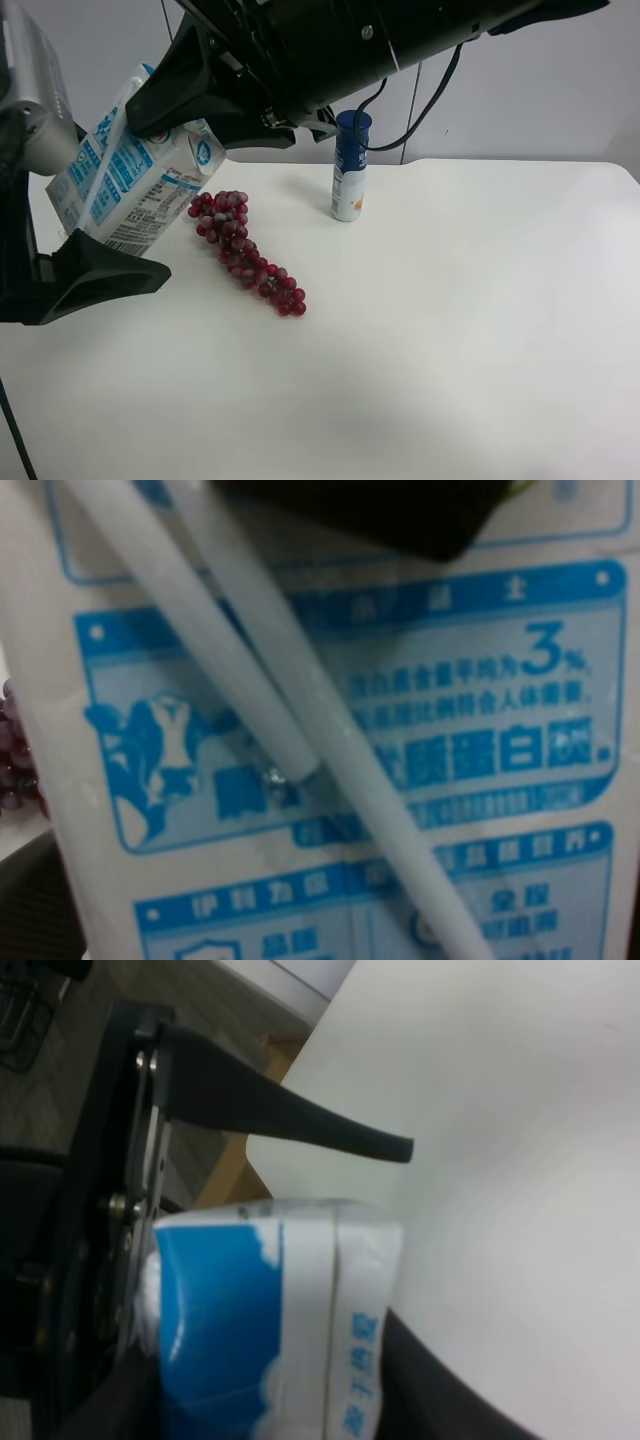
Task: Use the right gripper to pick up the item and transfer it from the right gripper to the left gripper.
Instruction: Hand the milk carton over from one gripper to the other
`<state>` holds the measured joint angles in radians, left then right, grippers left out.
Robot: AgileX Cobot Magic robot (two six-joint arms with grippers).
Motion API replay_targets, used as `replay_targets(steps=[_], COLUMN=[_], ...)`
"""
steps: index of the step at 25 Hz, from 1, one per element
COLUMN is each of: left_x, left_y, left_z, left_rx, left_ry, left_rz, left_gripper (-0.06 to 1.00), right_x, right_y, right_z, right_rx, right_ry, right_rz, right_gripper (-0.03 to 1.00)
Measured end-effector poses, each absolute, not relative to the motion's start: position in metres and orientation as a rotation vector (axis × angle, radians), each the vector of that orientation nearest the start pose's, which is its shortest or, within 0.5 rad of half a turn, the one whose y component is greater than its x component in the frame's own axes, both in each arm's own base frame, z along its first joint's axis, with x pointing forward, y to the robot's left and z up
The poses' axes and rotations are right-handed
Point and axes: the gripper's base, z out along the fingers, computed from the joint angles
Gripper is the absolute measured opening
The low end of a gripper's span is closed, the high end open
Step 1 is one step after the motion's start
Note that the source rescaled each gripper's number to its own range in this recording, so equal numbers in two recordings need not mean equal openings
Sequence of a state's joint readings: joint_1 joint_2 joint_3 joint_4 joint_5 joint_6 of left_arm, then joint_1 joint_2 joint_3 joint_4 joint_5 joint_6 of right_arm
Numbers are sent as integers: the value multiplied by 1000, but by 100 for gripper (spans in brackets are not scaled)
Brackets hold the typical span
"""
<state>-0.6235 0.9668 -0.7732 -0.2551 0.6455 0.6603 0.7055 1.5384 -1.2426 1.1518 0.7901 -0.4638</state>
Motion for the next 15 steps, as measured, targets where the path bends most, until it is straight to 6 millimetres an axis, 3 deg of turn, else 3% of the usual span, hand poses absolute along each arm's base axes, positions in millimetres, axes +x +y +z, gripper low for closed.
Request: replay_targets(steps=[2,3,5,6,7,15], left_x=[146,146,146,146,146,146], left_y=[-122,-122,-122,-122,-122,-123], left_z=[312,312,312,313,313,313], left_rx=[1247,1246,1246,1245,1244,1242], left_ry=[1941,1941,1941,1941,1940,1937], left_rz=[-269,-271,-271,-271,-271,-269], left_gripper=[97,90,57,28,4,5], right_x=[218,218,218,218,219,219], right_y=[263,263,263,262,263,263], right_z=[337,336,336,336,336,336], right_rx=[-652,-658,-664,-665,-659,-655], right_ry=[2304,2305,2306,2306,2305,2305], right_rz=[1420,1412,1404,1401,1399,1399], right_gripper=[0,0,0,0,0,0])
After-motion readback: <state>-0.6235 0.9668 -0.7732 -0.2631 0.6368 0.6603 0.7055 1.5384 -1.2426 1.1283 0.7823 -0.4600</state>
